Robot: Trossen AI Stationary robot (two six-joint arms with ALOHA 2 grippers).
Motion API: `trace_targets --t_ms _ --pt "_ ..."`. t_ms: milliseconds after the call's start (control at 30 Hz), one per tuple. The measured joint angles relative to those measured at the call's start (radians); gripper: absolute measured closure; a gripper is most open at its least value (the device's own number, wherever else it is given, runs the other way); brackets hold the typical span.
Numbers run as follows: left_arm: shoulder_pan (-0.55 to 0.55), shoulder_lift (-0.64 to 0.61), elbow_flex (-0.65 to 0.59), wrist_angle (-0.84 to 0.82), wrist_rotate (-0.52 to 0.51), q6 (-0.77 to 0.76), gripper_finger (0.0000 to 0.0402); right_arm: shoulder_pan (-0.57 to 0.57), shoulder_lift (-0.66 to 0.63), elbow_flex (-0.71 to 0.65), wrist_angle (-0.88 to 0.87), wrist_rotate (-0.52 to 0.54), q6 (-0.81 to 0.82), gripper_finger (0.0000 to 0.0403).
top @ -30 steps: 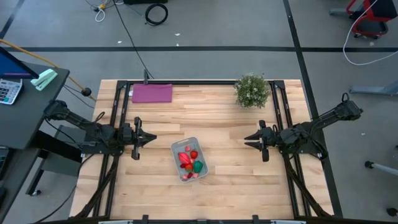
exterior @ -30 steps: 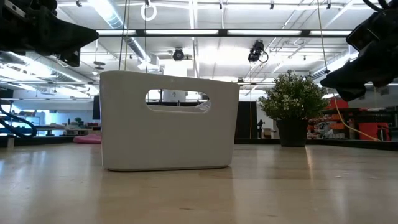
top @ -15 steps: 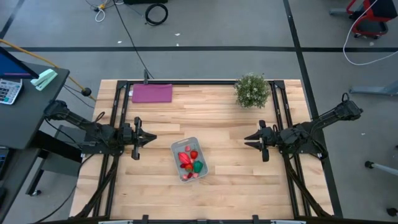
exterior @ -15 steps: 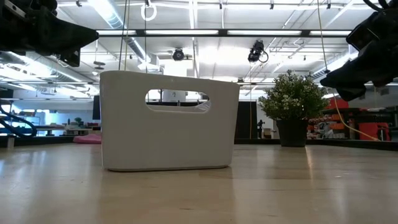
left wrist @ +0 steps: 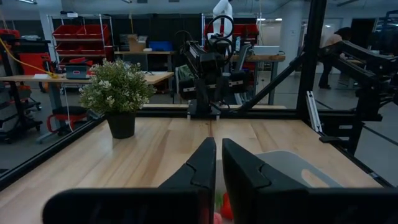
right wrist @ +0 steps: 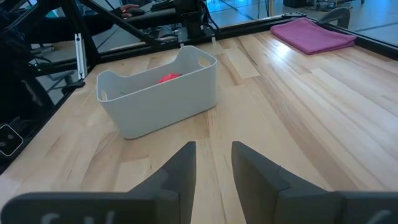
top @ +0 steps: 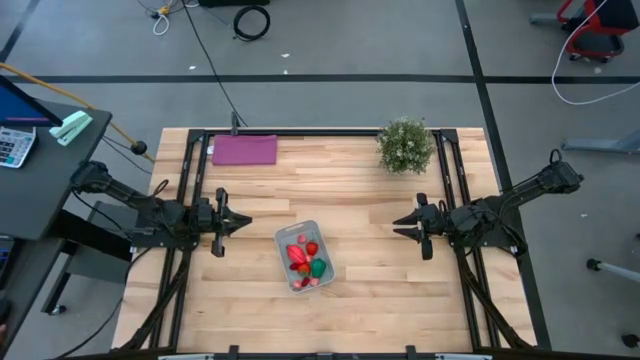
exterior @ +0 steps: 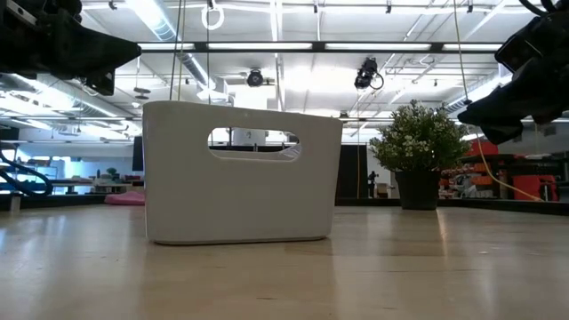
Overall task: Pick and placing Produce into tupperware
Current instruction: Return to Home Position
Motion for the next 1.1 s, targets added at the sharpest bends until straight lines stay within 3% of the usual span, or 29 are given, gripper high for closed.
trace_targets --t_ms 1100 --pt "0.0 0.0 0.0 0.0 0.0 0.0 0.0378 0.0 0.0 0.0 0.0 0.0 0.0 0.0292"
